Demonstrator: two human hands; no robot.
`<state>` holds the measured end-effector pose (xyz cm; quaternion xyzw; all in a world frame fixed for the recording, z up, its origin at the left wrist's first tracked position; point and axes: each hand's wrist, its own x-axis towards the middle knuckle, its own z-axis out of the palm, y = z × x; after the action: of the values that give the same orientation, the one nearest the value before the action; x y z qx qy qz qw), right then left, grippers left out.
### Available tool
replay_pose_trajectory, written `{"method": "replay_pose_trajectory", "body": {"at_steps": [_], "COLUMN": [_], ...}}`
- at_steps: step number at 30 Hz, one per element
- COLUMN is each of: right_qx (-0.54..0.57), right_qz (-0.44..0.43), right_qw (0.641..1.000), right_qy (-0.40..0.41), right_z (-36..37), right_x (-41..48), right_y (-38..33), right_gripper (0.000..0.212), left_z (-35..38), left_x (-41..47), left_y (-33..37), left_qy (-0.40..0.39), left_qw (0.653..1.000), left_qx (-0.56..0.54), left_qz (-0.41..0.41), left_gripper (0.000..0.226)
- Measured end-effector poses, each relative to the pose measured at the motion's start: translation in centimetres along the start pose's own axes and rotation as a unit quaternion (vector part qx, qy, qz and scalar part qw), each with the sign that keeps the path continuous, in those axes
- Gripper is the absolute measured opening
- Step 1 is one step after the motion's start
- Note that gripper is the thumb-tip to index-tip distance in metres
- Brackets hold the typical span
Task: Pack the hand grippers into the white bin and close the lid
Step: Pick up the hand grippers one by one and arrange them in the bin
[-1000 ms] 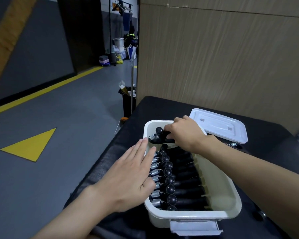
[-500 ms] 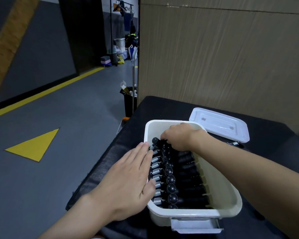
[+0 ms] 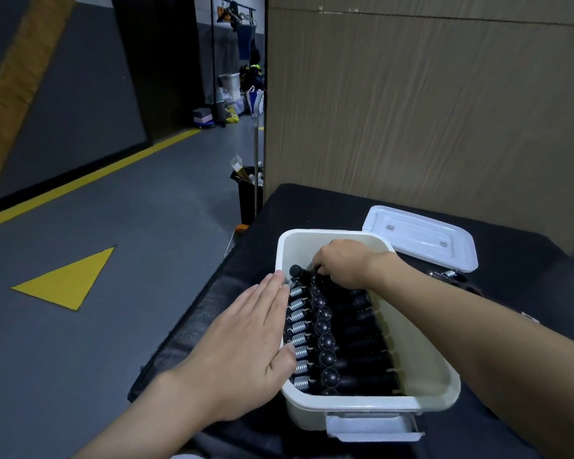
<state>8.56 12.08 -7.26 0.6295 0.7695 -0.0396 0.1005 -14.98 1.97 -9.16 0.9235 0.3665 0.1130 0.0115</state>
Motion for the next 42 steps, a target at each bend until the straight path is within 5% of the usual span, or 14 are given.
{"method": "replay_pose_trajectory", "body": {"at_steps": [3, 10, 19, 27, 29, 32, 34, 36, 42], "right_qx": [0.048, 0.068, 0.089, -0.077, -0.056, -0.095, -0.024, 0.039, -0.144], "right_qz": [0.015, 0.094, 0.072, 0.091, 0.093, 0.086, 0.046, 0.020, -0.029], "right_qw": [0.999, 0.991, 0.993, 0.993, 0.993, 0.973, 0.971, 0.980, 0.974], "right_qy": [-0.018, -0.064, -0.012, 0.021, 0.039, 0.192, 0.235, 0.194, 0.172], "right_z": [-0.1, -1.9, 0.4, 1.8, 2.3, 2.5, 2.5, 2.3, 2.4], "right_x": [0.1, -0.7, -1.0, -2.1, -2.9, -4.0, -4.2, -4.4, -3.8], "right_y": [0.1, 1.5, 2.1, 1.1, 0.6, -0.3, -1.3, -2.4, -1.7], "right_gripper": [0.030, 0.040, 0.025, 0.037, 0.033, 0.027, 0.015, 0.021, 0.023], "left_z": [0.0, -1.3, -0.3, -0.9, -1.0, -0.8, -0.4, 0.1, 0.5], "left_x": [0.0, 1.9, 1.4, 1.5, 1.8, 2.9, 4.2, 5.3, 7.5], "left_y": [0.0, 1.9, 2.2, 2.7, 2.7, 2.2, 1.6, 1.3, 0.5], "left_qy": [-0.008, 0.024, -0.040, -0.055, -0.028, 0.031, 0.049, 0.052, 0.053], "left_qw": [0.999, 0.996, 0.997, 0.995, 0.996, 0.991, 0.983, 0.975, 0.987], "left_qx": [0.044, -0.045, 0.020, 0.014, -0.005, -0.077, -0.116, -0.151, -0.084], "left_qz": [0.002, -0.068, -0.068, -0.076, -0.081, -0.109, -0.135, -0.156, -0.123], "left_gripper": [0.072, 0.076, 0.086, 0.083, 0.074, 0.050, 0.048, 0.040, 0.032]}}
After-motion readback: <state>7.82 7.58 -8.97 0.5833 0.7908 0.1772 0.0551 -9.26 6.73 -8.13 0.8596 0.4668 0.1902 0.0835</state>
